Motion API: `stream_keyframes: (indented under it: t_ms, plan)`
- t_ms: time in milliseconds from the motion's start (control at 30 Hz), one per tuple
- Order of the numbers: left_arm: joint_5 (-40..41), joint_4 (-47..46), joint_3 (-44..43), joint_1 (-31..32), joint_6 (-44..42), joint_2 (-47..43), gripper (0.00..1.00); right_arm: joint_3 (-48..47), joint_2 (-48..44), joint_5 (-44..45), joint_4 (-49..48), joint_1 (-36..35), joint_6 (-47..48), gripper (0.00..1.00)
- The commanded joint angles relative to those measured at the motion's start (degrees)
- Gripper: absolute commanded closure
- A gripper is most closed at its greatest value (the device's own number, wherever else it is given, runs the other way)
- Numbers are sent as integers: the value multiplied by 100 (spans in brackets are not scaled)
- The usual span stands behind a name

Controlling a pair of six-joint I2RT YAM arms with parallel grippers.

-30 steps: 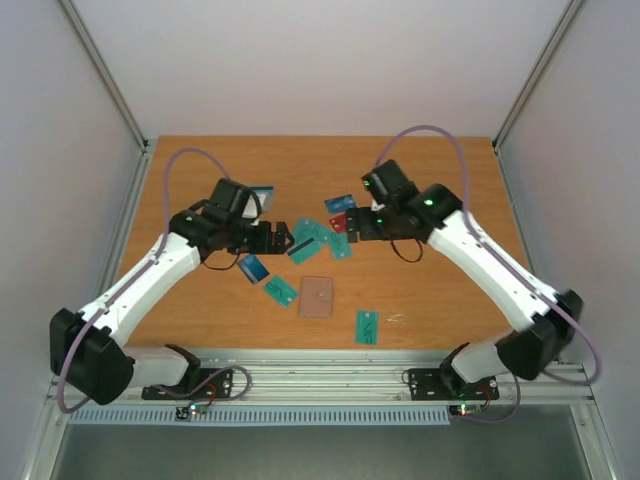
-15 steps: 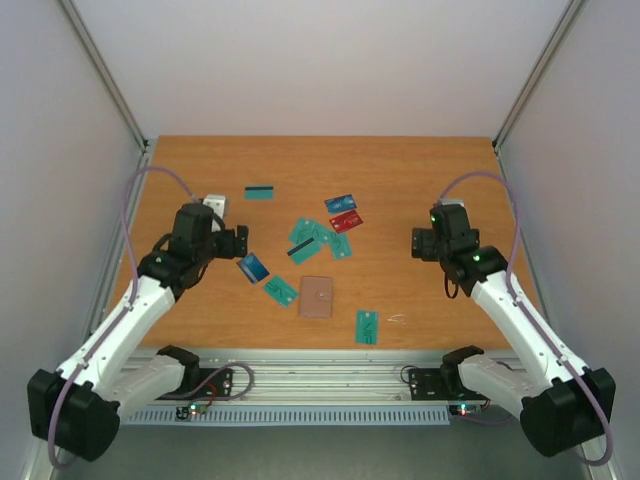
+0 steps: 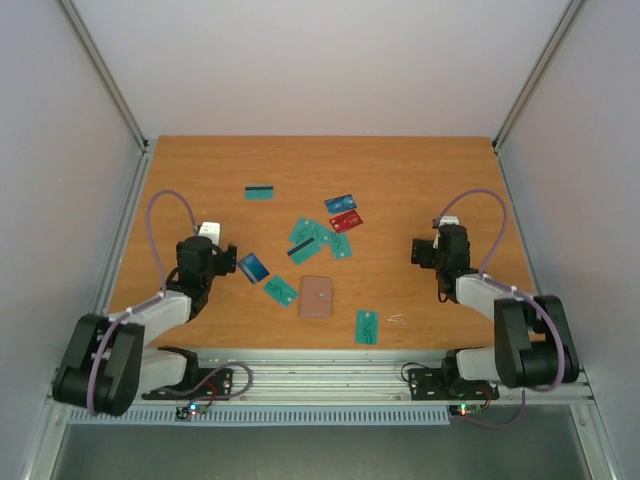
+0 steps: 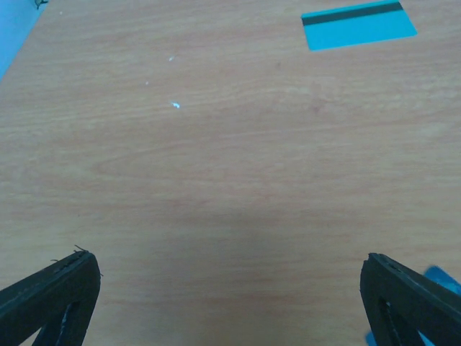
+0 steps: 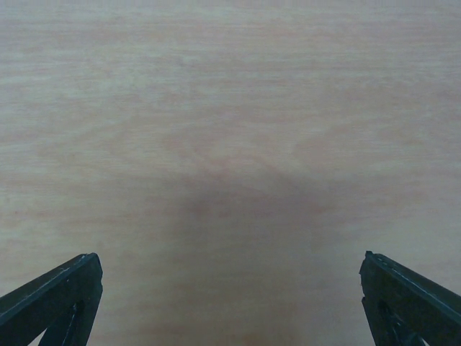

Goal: Put the credit cards into the card holder

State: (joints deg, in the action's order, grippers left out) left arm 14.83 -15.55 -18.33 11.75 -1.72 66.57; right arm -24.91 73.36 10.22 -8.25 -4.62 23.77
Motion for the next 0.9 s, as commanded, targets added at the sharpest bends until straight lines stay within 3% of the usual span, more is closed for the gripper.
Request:
stream_keyframes:
  t_ms: [0, 167, 267, 367, 867]
  plan:
    - [-86, -2589, -62, -180, -245, 736, 1, -75, 705, -653, -2474, 190, 447, 2]
    - [-669, -3514, -222, -664, -261, 1759, 1, 26, 1753, -1138, -3877, 663, 261, 2]
    - [-1125, -4259, -185, -925, -55, 2341, 0, 107, 1781, -1440, -3996, 708, 323, 2]
    - [-1327, -3434, -522, -1042, 36, 2265, 1, 56, 1782, -1502, -3892, 717, 306, 2]
    - [-1347, -3578, -479, -1069, 57, 2284, 1, 47, 1771, -1302, -3883, 708, 252, 2]
